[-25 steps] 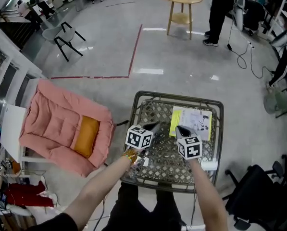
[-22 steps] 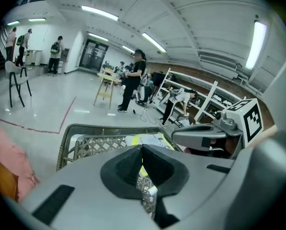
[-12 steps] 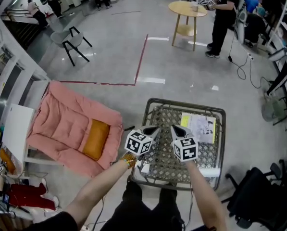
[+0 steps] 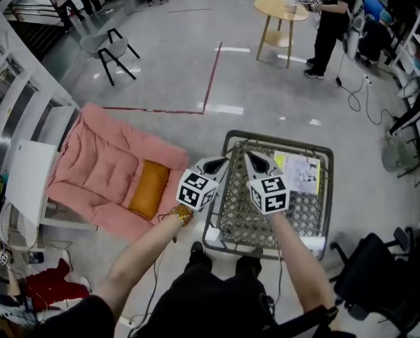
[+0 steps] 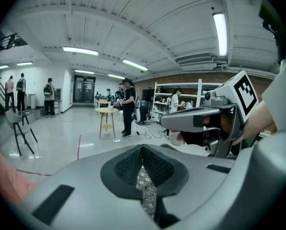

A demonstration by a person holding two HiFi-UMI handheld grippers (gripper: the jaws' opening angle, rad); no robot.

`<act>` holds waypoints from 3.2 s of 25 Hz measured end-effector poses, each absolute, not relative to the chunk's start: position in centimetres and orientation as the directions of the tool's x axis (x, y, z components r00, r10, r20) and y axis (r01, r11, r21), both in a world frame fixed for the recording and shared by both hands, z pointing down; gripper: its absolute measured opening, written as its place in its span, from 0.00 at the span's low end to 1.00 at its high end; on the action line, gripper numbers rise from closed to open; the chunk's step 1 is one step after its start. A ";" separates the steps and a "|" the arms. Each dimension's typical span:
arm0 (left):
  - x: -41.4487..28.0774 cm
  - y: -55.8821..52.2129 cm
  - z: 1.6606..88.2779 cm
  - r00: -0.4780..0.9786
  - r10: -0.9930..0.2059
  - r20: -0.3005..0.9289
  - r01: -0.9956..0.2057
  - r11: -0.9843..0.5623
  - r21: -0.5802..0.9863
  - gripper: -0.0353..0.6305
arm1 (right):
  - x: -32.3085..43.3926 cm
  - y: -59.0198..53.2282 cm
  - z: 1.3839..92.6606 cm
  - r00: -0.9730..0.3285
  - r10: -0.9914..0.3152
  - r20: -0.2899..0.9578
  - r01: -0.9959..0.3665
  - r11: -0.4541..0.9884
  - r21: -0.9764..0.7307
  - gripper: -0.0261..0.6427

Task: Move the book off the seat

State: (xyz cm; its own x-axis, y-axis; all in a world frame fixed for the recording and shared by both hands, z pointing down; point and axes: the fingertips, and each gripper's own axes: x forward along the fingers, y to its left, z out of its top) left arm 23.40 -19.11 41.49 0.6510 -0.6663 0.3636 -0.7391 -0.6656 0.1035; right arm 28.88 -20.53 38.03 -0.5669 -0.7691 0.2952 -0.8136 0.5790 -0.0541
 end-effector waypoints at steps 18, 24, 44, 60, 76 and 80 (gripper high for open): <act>18.9 -17.5 30.7 0.631 -0.764 0.133 -0.761 -0.643 -0.087 0.07 | 22.2 -18.8 26.9 -0.605 -0.788 0.119 -0.778 0.616 0.124 0.06; 17.3 -15.6 29.3 0.626 -0.775 0.088 -0.769 -0.632 -0.101 0.07 | 20.9 -17.1 25.1 -0.603 -0.796 0.061 -0.779 0.603 0.173 0.06; 7.7 -10.2 30.3 0.613 -0.790 -0.002 -0.784 -0.608 -0.129 0.07 | 11.0 -10.6 29.2 -0.641 -0.767 0.013 -0.748 0.629 0.213 0.06; 1.3 -9.6 35.1 0.566 -0.824 0.028 -0.820 -0.566 -0.081 0.07 | 5.6 -10.0 36.1 -0.647 -0.750 0.138 -0.736 0.661 0.143 0.06; 0.0 -10.3 39.6 0.525 -0.846 0.094 -0.848 -0.530 -0.026 0.07 | 4.5 -10.5 39.9 -0.641 -0.734 0.224 -0.733 0.672 0.108 0.06; 0.5 -10.4 40.2 0.528 -0.843 0.102 -0.846 -0.533 -0.026 0.07 | 4.9 -10.7 40.6 -0.636 -0.735 0.234 -0.736 0.669 0.105 0.06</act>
State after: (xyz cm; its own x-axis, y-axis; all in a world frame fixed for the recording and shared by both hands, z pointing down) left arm 0.47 -10.39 40.24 0.5283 -0.8429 0.1020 -0.8456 -0.5332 -0.0264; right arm 4.86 -10.70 40.64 -0.6359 -0.7354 0.2341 -0.7356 0.6693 0.1046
